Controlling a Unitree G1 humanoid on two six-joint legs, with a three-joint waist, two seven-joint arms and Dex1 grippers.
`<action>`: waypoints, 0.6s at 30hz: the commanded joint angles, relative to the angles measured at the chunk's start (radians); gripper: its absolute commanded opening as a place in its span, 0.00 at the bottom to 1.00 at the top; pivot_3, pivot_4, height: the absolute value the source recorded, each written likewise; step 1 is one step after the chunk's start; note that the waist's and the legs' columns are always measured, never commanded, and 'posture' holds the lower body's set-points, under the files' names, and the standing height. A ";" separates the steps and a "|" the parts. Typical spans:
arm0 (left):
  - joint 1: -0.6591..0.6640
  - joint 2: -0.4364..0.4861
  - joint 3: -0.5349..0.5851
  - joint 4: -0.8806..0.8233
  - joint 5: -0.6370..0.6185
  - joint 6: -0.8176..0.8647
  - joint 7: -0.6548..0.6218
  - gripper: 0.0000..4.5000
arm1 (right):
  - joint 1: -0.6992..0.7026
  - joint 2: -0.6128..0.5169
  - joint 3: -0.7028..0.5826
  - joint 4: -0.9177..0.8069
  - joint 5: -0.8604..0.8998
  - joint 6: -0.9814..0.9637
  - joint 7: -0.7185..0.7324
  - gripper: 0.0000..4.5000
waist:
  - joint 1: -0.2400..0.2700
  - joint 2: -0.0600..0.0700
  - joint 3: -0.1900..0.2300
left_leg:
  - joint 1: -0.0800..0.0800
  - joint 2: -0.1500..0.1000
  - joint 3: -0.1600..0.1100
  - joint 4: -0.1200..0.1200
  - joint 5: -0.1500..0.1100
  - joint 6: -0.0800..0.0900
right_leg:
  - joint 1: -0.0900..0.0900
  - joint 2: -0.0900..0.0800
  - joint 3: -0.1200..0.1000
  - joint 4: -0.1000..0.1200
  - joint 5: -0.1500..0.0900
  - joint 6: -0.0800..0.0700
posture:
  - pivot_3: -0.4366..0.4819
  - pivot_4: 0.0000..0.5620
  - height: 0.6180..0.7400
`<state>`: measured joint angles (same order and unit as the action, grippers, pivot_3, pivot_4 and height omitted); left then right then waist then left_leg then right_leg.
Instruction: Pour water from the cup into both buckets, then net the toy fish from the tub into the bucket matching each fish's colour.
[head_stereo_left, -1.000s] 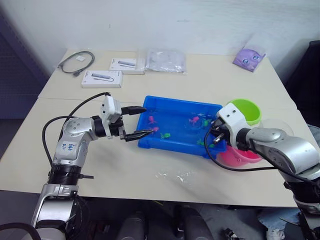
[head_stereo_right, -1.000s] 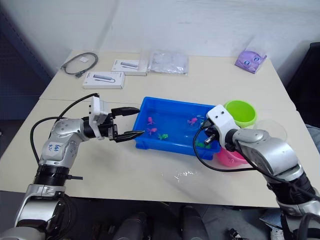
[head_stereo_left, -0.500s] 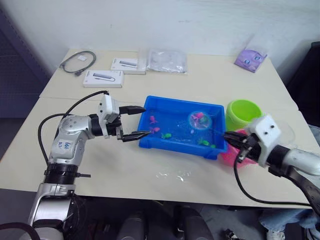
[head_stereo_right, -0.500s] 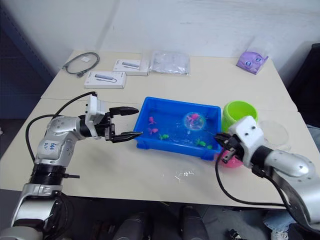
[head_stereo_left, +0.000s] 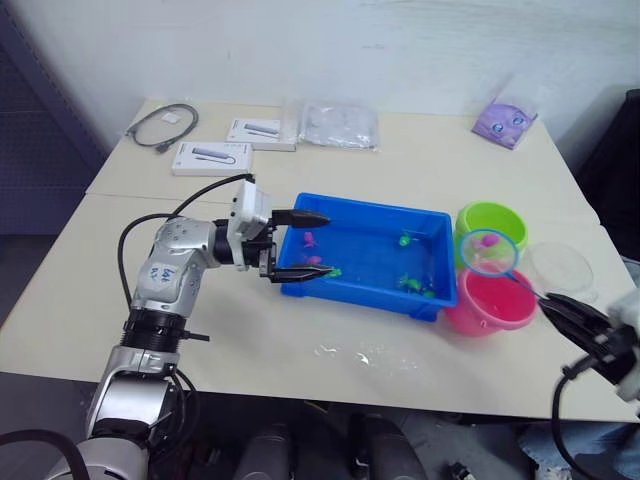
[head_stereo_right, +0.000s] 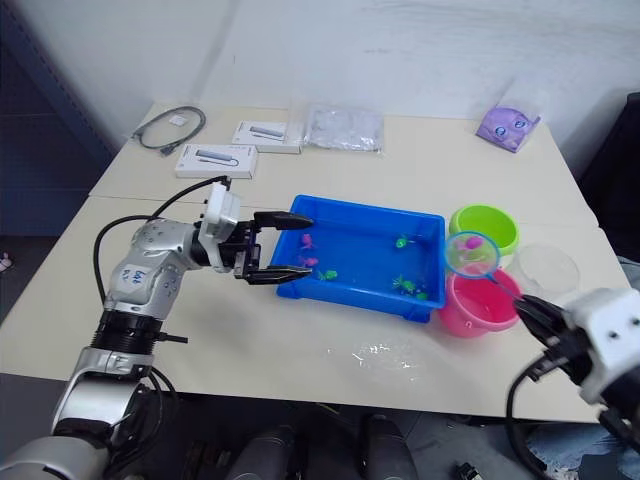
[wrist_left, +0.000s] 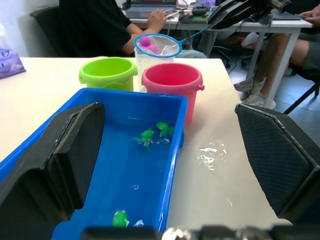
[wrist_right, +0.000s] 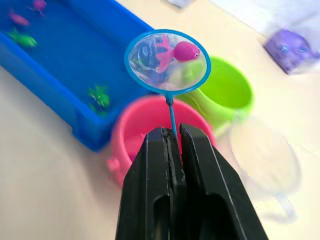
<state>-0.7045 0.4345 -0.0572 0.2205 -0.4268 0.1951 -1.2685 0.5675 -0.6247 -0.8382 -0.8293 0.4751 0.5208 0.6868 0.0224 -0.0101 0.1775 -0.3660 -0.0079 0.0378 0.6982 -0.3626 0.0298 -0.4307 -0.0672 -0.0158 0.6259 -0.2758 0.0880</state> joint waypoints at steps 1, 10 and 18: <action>-0.030 -0.011 -0.001 0.007 -0.003 -0.012 -0.009 1.00 | 0.066 0.035 -0.037 0.033 -0.112 -0.148 0.016 0.00 | -0.002 0.000 0.000 | 0.000 0.000 0.000 0.000 0.000 0.000 | 0.000 0.000 0.000 0.000 0.000 0.000 | 0.48 0.27 1.00; -0.039 -0.011 0.008 0.028 0.006 -0.014 -0.004 1.00 | 0.118 0.094 0.055 0.340 -0.580 -0.809 -0.139 0.00 | -0.004 0.000 0.000 | 0.005 0.000 0.002 -0.001 -0.001 0.001 | 0.002 0.000 0.002 -0.002 0.000 -0.001 | 0.48 0.27 1.00; -0.028 -0.006 0.018 0.028 0.006 -0.015 0.015 1.00 | 0.087 0.061 0.098 0.479 -0.938 -1.102 -0.368 0.00 | -0.012 0.000 0.000 | 0.008 0.000 0.003 -0.001 0.000 -0.002 | 0.003 0.000 0.004 0.000 -0.001 -0.002 | 0.48 0.27 1.00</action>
<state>-0.7202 0.4255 -0.0566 0.2548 -0.4212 0.1926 -1.2601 0.6564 -0.5459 -0.7387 -0.3608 -0.3915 -0.5212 0.3783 0.0101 -0.0099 0.1774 -0.3581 -0.0079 0.0413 0.6974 -0.3623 0.0274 -0.4276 -0.0674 -0.0113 0.6255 -0.2768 0.0863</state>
